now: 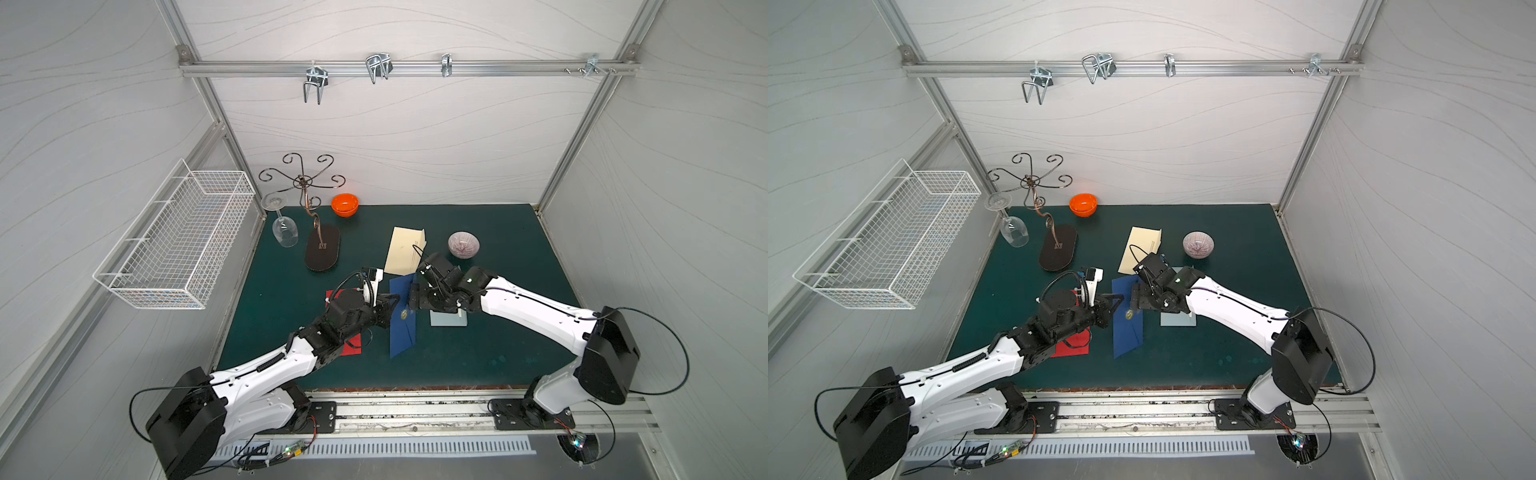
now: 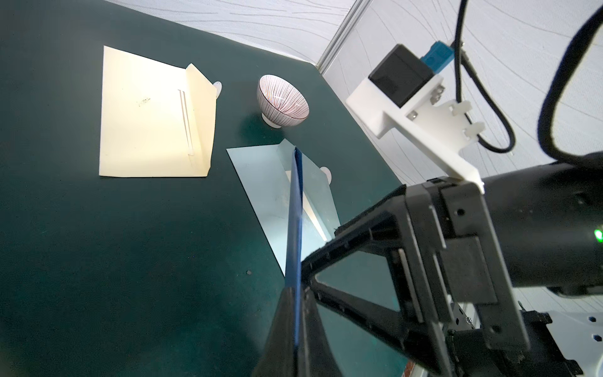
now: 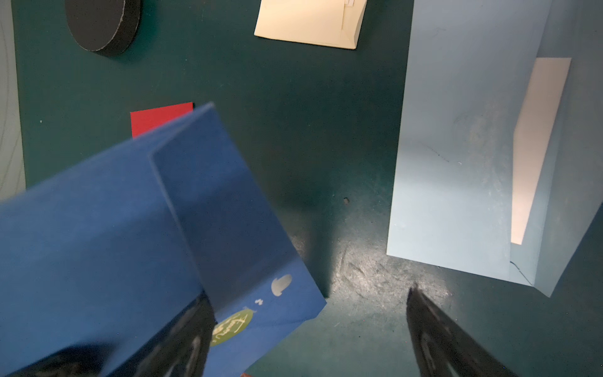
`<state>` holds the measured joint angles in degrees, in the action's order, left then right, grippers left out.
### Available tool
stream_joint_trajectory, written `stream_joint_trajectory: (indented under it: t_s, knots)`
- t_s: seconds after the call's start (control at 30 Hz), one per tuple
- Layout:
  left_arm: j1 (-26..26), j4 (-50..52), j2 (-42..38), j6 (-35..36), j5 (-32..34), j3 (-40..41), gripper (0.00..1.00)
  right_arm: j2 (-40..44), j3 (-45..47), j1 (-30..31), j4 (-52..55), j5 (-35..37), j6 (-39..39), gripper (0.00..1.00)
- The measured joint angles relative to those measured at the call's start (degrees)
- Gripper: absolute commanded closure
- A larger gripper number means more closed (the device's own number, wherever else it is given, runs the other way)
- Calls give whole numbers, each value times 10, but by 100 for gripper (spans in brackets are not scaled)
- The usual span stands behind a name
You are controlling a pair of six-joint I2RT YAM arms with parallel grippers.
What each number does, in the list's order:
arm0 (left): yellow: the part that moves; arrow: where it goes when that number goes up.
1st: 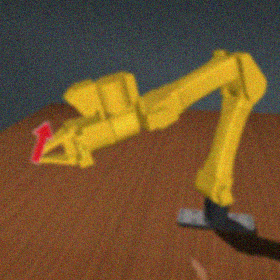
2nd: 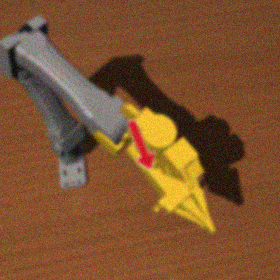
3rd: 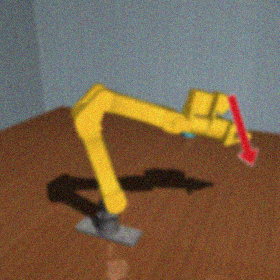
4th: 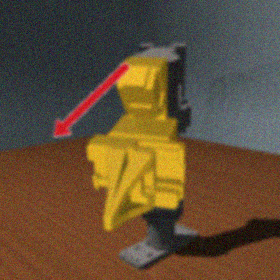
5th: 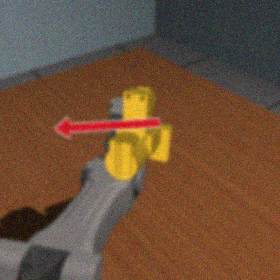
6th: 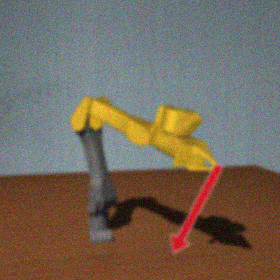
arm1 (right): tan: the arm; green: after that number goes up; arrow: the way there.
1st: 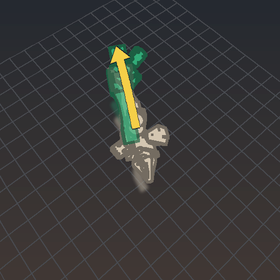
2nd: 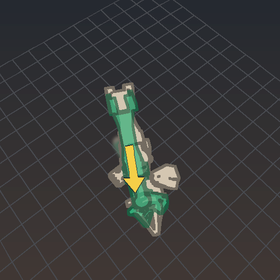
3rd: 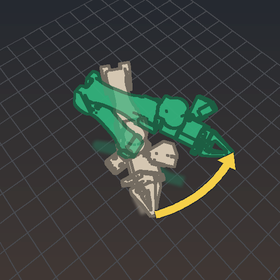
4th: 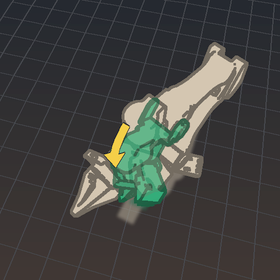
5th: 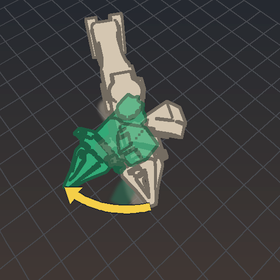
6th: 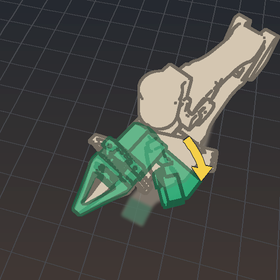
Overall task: Open the envelope
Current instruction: Open the envelope flap on the envelope.
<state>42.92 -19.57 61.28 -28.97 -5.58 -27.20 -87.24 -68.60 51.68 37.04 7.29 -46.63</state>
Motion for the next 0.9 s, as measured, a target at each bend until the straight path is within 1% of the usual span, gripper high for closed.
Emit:
stream_joint_trajectory:
  t_s: [0.9]
  knots:
    - [0, 2, -8, -2, 0, 0, 100, 1, 0, 0, 1, 2, -1, 7]
